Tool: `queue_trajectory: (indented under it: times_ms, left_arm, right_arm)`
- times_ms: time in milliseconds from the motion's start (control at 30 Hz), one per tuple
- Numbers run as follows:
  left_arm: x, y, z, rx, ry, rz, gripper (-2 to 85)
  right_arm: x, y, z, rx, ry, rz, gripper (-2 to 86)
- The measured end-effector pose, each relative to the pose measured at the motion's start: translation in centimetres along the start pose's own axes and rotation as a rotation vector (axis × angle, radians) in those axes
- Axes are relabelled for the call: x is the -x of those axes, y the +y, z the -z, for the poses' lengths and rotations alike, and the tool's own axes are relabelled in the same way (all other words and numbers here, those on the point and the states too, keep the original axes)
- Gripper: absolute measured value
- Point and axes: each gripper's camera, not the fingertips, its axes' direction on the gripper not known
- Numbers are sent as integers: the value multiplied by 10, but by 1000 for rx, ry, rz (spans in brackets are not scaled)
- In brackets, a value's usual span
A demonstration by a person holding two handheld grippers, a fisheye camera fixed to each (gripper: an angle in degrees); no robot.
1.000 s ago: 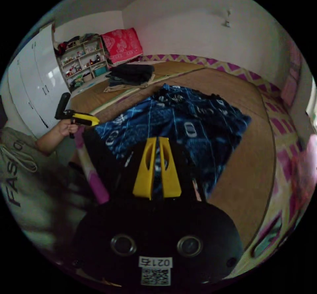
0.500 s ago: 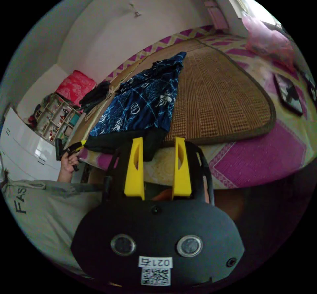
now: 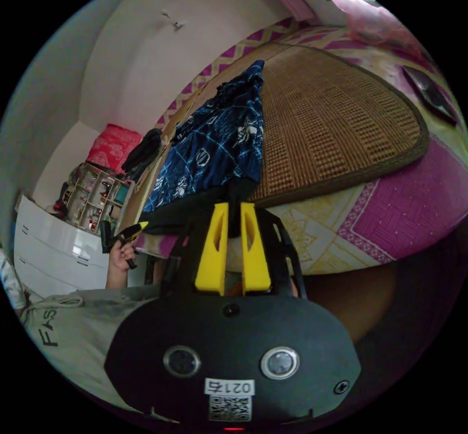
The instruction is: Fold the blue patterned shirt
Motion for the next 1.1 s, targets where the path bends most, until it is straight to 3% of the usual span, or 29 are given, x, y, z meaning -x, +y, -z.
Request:
queue_trajectory:
  times_ms: [267,467,600,833,1100]
  left_arm:
    - [31,-14,31,10,193,-48,-9]
    - [40,-2,35,96,288,2,-9]
    - [21,-31,46,60,288,-47,-9]
    - [-42,-212,30,19,108,-315,-10]
    - [0,-452,-124,92,24,-207,-8]
  right_arm:
    - [-69,9,40,-7,-276,-42,-1]
    - [-99,34,37,187,-379,-57,-3]
    - [-89,7,40,234,-438,7,-2]
    - [-25,-187,39,166,-419,274,0]
    - [-43,-420,-76,175,-406,186,11]
